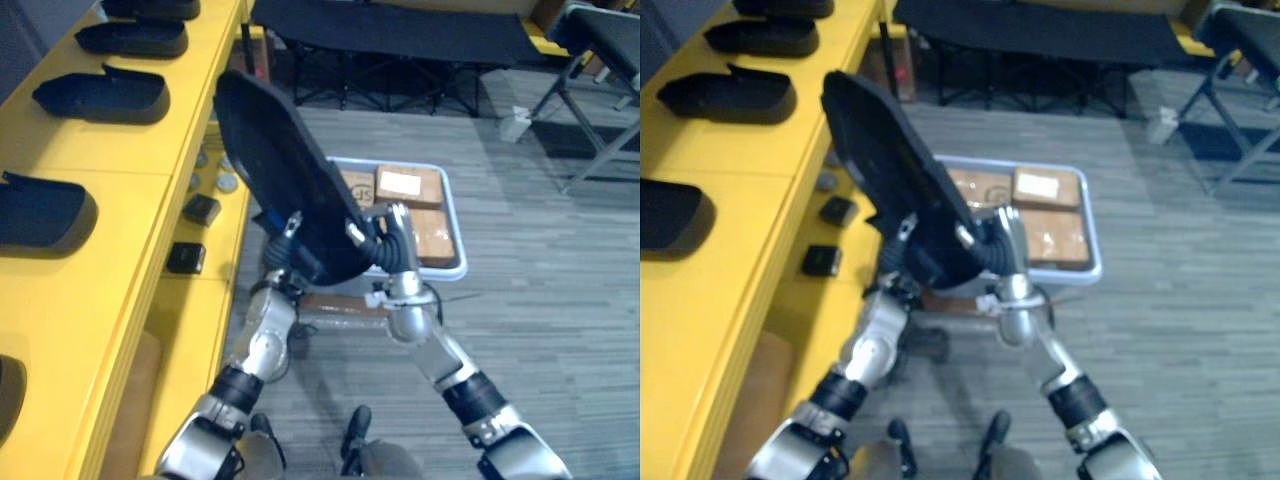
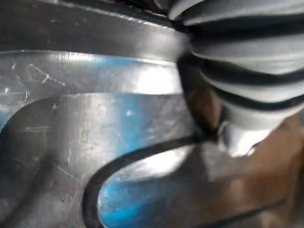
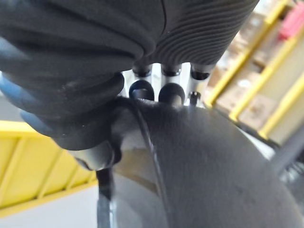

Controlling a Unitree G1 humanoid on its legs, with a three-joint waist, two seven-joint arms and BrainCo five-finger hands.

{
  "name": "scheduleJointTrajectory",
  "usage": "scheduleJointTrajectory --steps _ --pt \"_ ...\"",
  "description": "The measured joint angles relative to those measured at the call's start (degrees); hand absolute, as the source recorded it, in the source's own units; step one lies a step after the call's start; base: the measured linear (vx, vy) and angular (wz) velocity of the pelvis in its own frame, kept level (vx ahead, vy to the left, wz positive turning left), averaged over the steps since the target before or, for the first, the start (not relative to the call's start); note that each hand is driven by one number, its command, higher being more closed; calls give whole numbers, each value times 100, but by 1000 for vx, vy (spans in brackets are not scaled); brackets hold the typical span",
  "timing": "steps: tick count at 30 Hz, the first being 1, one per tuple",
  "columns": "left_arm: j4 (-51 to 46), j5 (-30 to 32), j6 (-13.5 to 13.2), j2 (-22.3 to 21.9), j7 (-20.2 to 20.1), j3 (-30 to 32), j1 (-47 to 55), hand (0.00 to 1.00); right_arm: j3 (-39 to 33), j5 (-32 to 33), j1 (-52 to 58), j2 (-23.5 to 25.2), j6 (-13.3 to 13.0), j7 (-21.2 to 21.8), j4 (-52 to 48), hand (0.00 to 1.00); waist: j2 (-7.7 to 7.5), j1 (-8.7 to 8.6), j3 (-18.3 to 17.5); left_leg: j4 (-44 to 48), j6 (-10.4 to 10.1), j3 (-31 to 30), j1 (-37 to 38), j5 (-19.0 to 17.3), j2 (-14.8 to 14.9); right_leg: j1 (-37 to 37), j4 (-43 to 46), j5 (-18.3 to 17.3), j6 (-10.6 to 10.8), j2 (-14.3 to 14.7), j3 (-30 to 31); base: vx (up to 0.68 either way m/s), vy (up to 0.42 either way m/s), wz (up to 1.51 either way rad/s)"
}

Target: Walk over and take plastic housings, then place them on the shelf

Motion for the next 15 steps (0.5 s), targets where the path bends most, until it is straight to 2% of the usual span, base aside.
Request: scheduleJointTrajectory --steps 2,3,7,8,9,11,12,14,15 --pt "-464 977 1 -22 405 98 295 100 -29 283 385 4 36 240 -249 0 16 9 -22 -88 -2 3 194 -2 -32 167 4 -59 50 -13 -12 55 69 3" --pt "-587 1237 0 -25 522 110 353 100 -39 379 452 3 62 316 -337 0 26 8 -35 -108 -2 4 221 -2 -40 181 8 -68 57 -18 -14 35 63 1" --pt "-876 2707 0 -220 1269 411 584 100 -301 1236 693 -22 265 840 -968 0 190 13 -176 -252 3 154 411 -6 -105 213 12 -83 90 -66 107 17 71 -12" --pt "-880 2880 8 -252 1414 482 622 100 -342 1618 721 -21 281 1037 -1107 0 214 5 -191 -249 3 169 430 -6 -105 224 12 -82 92 -67 124 16 70 -20" --pt "-884 3196 24 -315 1658 639 681 100 -570 2406 825 -6 297 1339 -1425 0 241 -4 -207 -271 3 191 477 -6 -109 245 13 -80 95 -67 141 9 55 -13" --pt "-917 3570 121 -324 2007 981 806 100 -1180 3468 918 -12 298 1745 -1816 0 244 -20 -255 -320 0 274 528 -3 -108 231 12 -74 102 -55 224 10 40 -16" --pt "-916 3665 132 -313 2105 1052 853 100 -1383 3713 949 -11 273 1827 -1909 0 244 -24 -256 -333 0 297 561 -3 -108 238 12 -73 103 -53 250 11 44 -16" --pt "-915 4166 154 -288 2426 1318 1084 100 -2065 4666 1177 -11 32 2106 -2261 0 219 -86 -337 -396 -5 322 604 1 -127 241 5 -68 113 -55 286 18 58 -8" --pt "-917 4293 156 -286 2499 1376 1135 100 -2199 4883 1246 -9 -54 2186 -2339 0 210 -93 -347 -433 -8 337 636 3 -138 248 0 -65 116 -57 302 28 51 -11"
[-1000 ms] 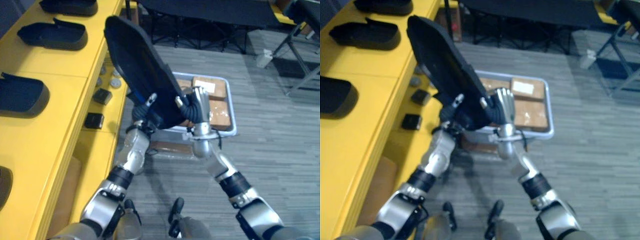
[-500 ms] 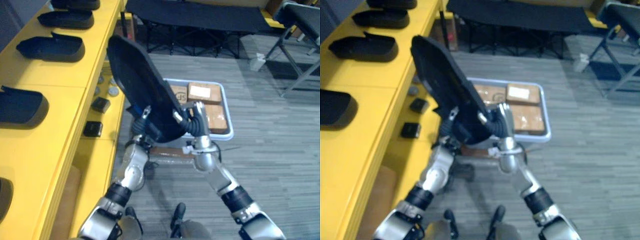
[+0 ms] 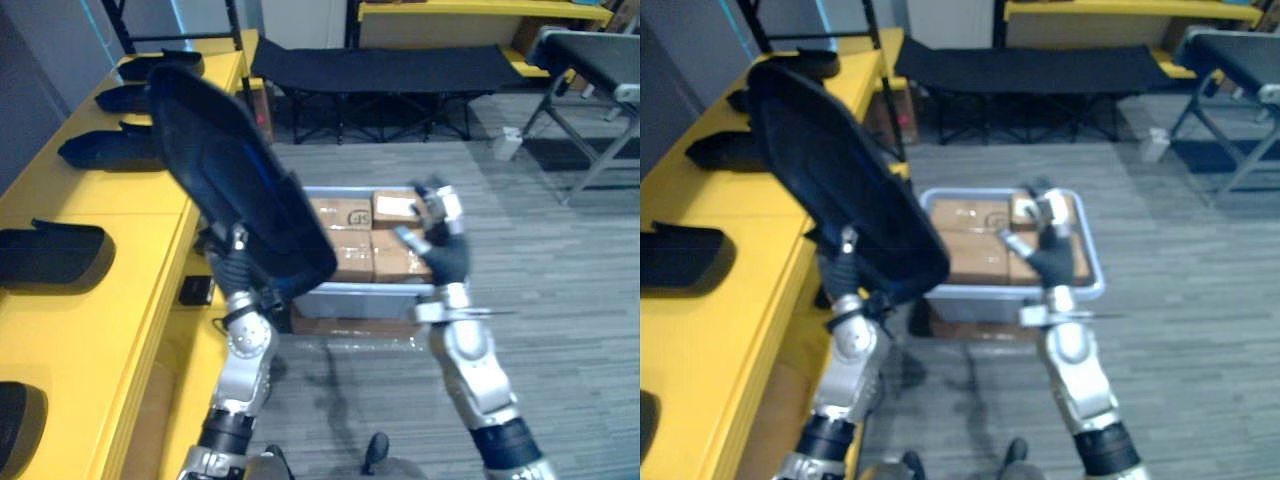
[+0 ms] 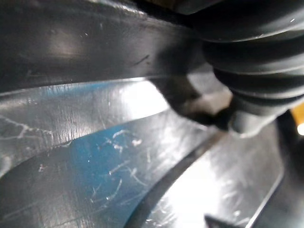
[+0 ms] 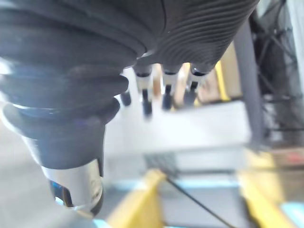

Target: Walk over and take plastic housings, then place them on the shelf

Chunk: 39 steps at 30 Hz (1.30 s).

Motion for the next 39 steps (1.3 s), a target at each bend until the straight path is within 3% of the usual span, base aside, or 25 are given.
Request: scheduleJointTrajectory --steps 4,6,9,11,14,16,21,25,28,33,36,39 --pt "-3 551 -8 54 366 281 295 100 -717 713 665 167 -524 482 -432 0 -30 -90 -41 -193 -1 206 251 -2 -62 75 -31 5 51 -19 181 17 61 -20" --pt "-4 647 -74 76 462 352 315 100 -913 709 940 299 -537 508 -437 0 -55 -100 -92 -221 -1 281 259 -6 -65 27 -32 6 62 -18 279 -2 53 -21" --pt "-165 580 -419 82 391 557 498 100 -1245 700 1498 577 -432 480 -214 0 -68 -258 -173 -288 -6 340 266 0 -89 -29 -31 8 67 -23 313 11 41 -11" --pt "-635 376 -732 74 90 559 842 100 -1459 627 1900 713 -336 461 349 0 -62 -321 -176 -319 -8 445 347 1 -95 -33 -31 6 73 -15 413 12 45 -19" --pt "-1306 93 -960 49 -342 454 1302 100 -1588 580 2275 868 -287 462 993 0 -27 -395 -201 -379 -13 450 350 -6 -111 -40 -31 -18 105 -21 421 5 23 -3" --pt "-1717 -224 -1167 27 -874 266 1745 100 -1698 538 2599 951 -288 482 1607 0 43 -394 -242 -370 -25 449 345 -60 -114 -38 -31 -44 139 -28 417 7 37 0" --pt "-1760 -794 -1290 20 -1503 221 2197 100 -1952 663 2721 954 -322 542 2384 0 186 -394 -271 -124 -12 421 242 -230 -82 -40 46 -110 184 -75 381 -4 52 2" --pt "-1761 -997 -1445 48 -1712 228 2180 100 -1964 722 2709 987 -448 653 2442 0 180 -391 -209 40 12 258 192 -329 -79 -32 284 -269 219 -152 259 -3 47 19" --pt "-1765 -964 -1497 103 -1601 321 2136 100 -1972 705 2485 969 -592 726 2442 0 148 -388 -163 229 45 107 130 -400 -69 -43 494 -394 231 -227 127 13 41 23" --pt "-2134 -516 -1433 107 -835 1040 2006 100 -1903 655 1800 840 -707 1051 2338 0 176 -302 -58 276 71 -233 18 -441 -163 -8 787 -616 275 -392 -185 -6 30 36" --pt "-2928 -124 -1363 105 -311 1925 2117 100 -1454 579 1497 814 -736 1267 1879 0 227 -135 -53 156 137 -734 -148 -309 -313 90 882 -732 337 -517 -658 51 14 86" --pt "-3498 115 -1327 63 47 2840 2430 100 -402 261 880 801 -668 1229 1761 0 230 324 -55 81 154 -1269 -169 -187 -428 389 788 -787 354 -545 -1207 84 4 96"
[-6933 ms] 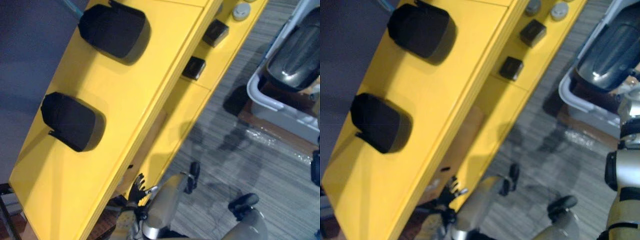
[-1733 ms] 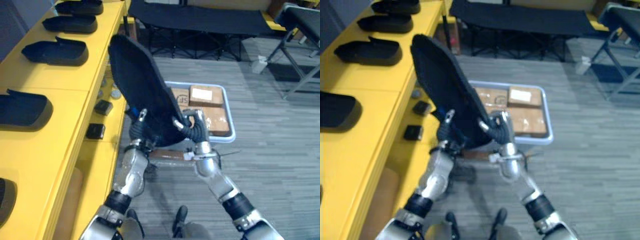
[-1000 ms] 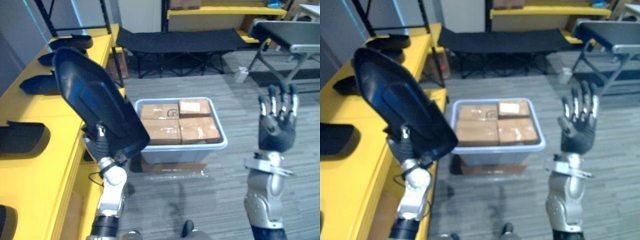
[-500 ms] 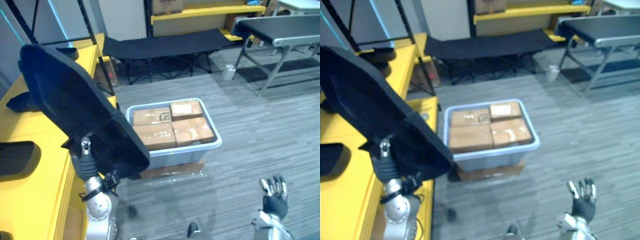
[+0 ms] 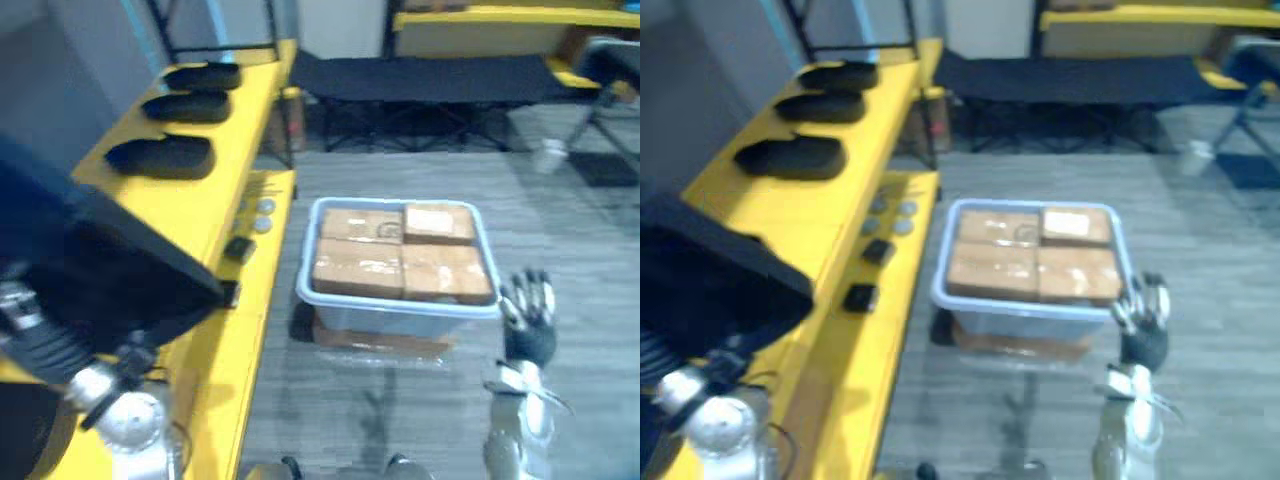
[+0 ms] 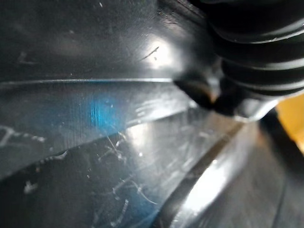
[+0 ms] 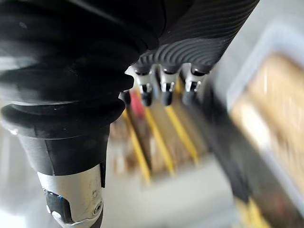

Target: Walk over and take plastic housings, then place them on the shelf

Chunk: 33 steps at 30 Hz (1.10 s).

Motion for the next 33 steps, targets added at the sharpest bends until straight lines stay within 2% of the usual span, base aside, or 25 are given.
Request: scheduleJointTrajectory --steps 1,2,3,4,6,7,9,12,14,15,17,19,20,24,25,27,29,30,32,33 --pt "-87 39 -6 -68 29 303 195 100 364 -239 -336 3 124 -115 29 0 0 230 -1 -44 7 -232 4 34 -53 185 -112 -1 1 15 -237 60 14 80" --pt "-109 38 -8 -119 27 410 265 100 527 -355 -518 5 169 -176 83 0 -13 320 -8 -80 10 -366 4 58 -94 252 -175 -1 1 21 -341 66 36 122" --pt "-122 25 -36 -355 -17 626 548 100 903 -635 -1012 13 273 -389 353 0 -25 675 -10 -128 25 -677 -4 82 -197 478 -333 0 2 32 -607 37 29 89" --pt "-122 22 -44 -402 -26 644 603 100 939 -683 -1093 18 299 -425 406 0 -27 743 -11 -133 28 -717 -1 85 -215 513 -356 1 2 32 -643 53 48 93" --pt "-126 -27 -152 -720 -171 814 907 100 1264 -927 -1484 83 399 -703 687 0 -55 1079 -16 -142 34 -994 -5 89 -311 711 -455 3 5 35 -823 66 51 70" --pt "-126 -60 -233 -825 -256 883 1005 100 1368 -986 -1579 162 424 -821 722 0 -71 1188 -20 -144 35 -1117 -7 90 -353 790 -466 3 4 31 -907 48 49 60" --pt "-169 -264 -362 -889 -444 944 1123 100 1441 -1060 -1684 225 512 -918 750 0 -108 1284 -20 -142 36 -1139 -13 89 -359 791 -437 4 4 24 -893 35 50 20" --pt "-248 -435 -466 -872 -666 1012 1101 100 1403 -1068 -1632 195 636 -997 750 0 -209 1251 -19 -54 75 -1117 -44 42 -354 777 -430 4 3 20 -860 19 34 -7" --pt "-248 -391 -471 -852 -696 1002 1090 100 1231 -1062 -1472 130 781 -924 743 0 -250 1151 -39 242 115 -1041 -163 -138 -313 802 -430 3 3 35 -861 -11 33 -12" --pt "-248 -349 -440 -846 -669 994 1078 100 1178 -1061 -1405 105 819 -866 720 0 -252 1139 -41 363 143 -980 -213 -182 -305 811 -432 3 3 40 -871 -31 33 0" --pt "-242 -134 -191 -784 -591 935 950 100 972 -1065 -1004 6 852 -738 492 0 -249 924 -37 667 233 -756 -417 -256 -319 928 -430 3 3 39 -1104 -52 37 37" --pt "-241 -174 -69 -725 -574 801 813 100 804 -1085 -750 -60 852 -676 411 0 -245 856 -35 587 247 -686 -405 -265 -328 982 -399 -14 -17 29 -1222 -81 64 40" --pt "-240 -257 -44 -713 -556 723 745 100 736 -1130 -648 -59 852 -602 362 0 -248 851 -36 517 246 -691 -388 -264 -343 963 -339 -69 -88 4 -1220 -90 69 20" --pt "-240 -256 -77 -648 -695 383 573 100 737 -1197 -599 -94 841 -362 270 0 -261 765 -29 459 266 -657 -413 -292 -369 851 97 -400 -158 -174 -1189 -80 60 23" --pt "-243 -241 -133 -622 -880 200 490 100 733 -1247 -552 -106 807 -353 242 0 -256 685 -33 449 283 -764 -471 -248 -393 771 297 -495 -279 -208 -1066 -55 62 68" --pt "-243 -198 -222 -504 -1211 -129 271 100 649 -1313 -381 -128 672 -352 96 0 -277 544 -2 313 289 -1104 -513 -69 -470 658 697 -548 -367 -273 -558 -30 55 86" --pt "-243 -208 -288 -50 -1630 -436 -67 100 440 -1469 -222 -161 422 -353 92 0 -332 372 20 -50 267 -1486 -490 343 -553 232 1608 -725 -430 -438 150 35 -4 99" --pt "-235 -216 -287 207 -1754 -570 -268 100 344 -1592 -220 -174 301 -357 87 0 -413 327 71 -96 265 -1604 -538 435 -631 38 1995 -1008 -366 -577 386 54 -56 78" --pt "-198 -246 -286 321 -1805 -653 -410 100 299 -1711 -265 -200 180 -358 86 0 -480 301 133 15 270 -1613 -639 447 -704 -36 2142 -1223 -360 -680 456 0 -71 26" --pt "-87 -261 -287 285 -1808 -792 -560 100 327 -1953 -471 -310 -5 -341 87 0 -426 301 329 318 270 -1522 -839 446 -714 -31 2041 -1391 -313 -653 540 -44 -80 -2"
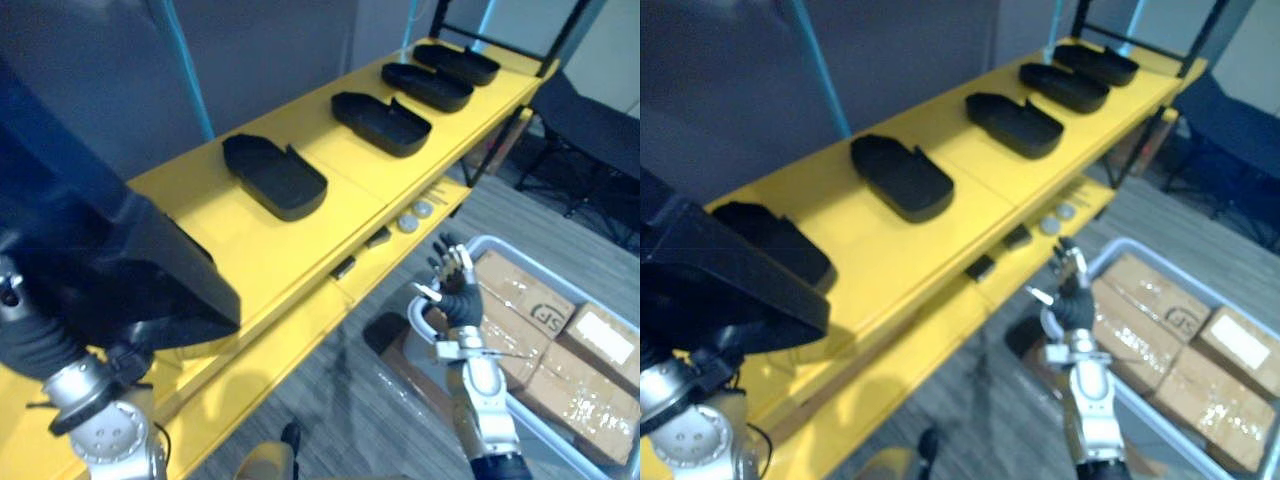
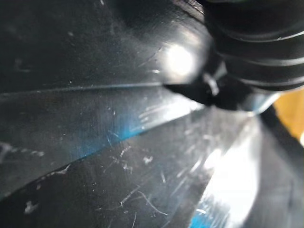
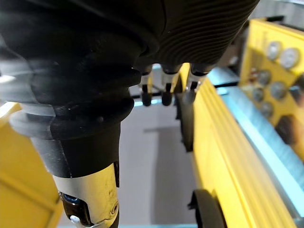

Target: Walk over and take plastic housings, then place them on the shelf

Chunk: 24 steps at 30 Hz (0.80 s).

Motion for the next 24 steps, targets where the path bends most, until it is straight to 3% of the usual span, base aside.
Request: scheduleJointTrajectory --steps 1,4,5,11,15,17,20,21,22,23,24 --pt "16 0 0 -21 6 -14 -12 100 8 -34 -55 -31 -38 3 0 0 13 7 41 44 -2 58 -40 -2 10 -3 -22 -7 29 21 6 -85 -110 -25" --pt "42 52 -14 -69 93 -61 -59 100 124 -340 -695 -493 -247 92 0 0 314 -9 588 432 -42 273 -318 -24 340 -277 128 -156 267 171 30 -161 -95 -41" --pt "49 51 -31 -67 126 -84 -72 100 168 -396 -747 -594 -295 92 -1 0 343 -12 645 464 -50 307 -375 -26 403 -386 231 -230 295 183 38 -193 -99 -28" --pt "135 132 -247 -70 542 -201 -241 100 292 -417 -774 -587 -461 -35 1 0 321 -73 1034 1096 -375 446 -732 -253 465 -917 1270 -993 228 -115 145 -164 -66 -10" --pt "246 299 -247 -84 920 -186 -177 100 288 -420 -647 -350 -583 -201 4 0 336 -77 1136 1954 -390 392 -1150 -606 438 -1152 2022 -1385 215 -354 163 -139 -3 14" --pt "269 331 -233 -99 969 -148 39 100 266 -473 -429 -148 -674 -349 0 0 344 -69 1131 2283 -339 378 -1039 -857 413 -792 2072 -1548 312 -412 32 5 32 20" --pt "278 353 -225 -96 965 27 96 100 105 -446 -388 -17 -730 -555 -3 0 338 -50 941 2194 -268 396 -929 -935 329 -368 1677 -1516 527 -436 -312 77 45 41" --pt "286 350 -224 -73 967 133 81 100 -7 -372 -383 49 -743 -666 -7 0 267 -29 691 2089 -183 561 -904 -957 354 -207 1342 -1422 700 -442 -536 253 63 54" --pt "304 418 -227 2 1007 219 48 100 -119 -345 -375 94 -746 -819 -57 0 160 -11 529 1847 -166 775 -746 -976 352 -44 1347 -1167 720 -456 -564 303 26 55" --pt "347 522 -223 6 1074 255 -1 100 -151 -347 -389 84 -747 -882 -125 0 124 27 498 1821 -121 741 -689 -968 257 -93 1630 -1039 576 -573 -412 362 77 57" --pt "363 690 -173 26 1206 265 -65 100 -226 -359 -452 71 -752 -950 -207 0 114 55 436 1696 -117 680 -472 -950 164 -415 2379 -398 249 -773 3 275 88 42"
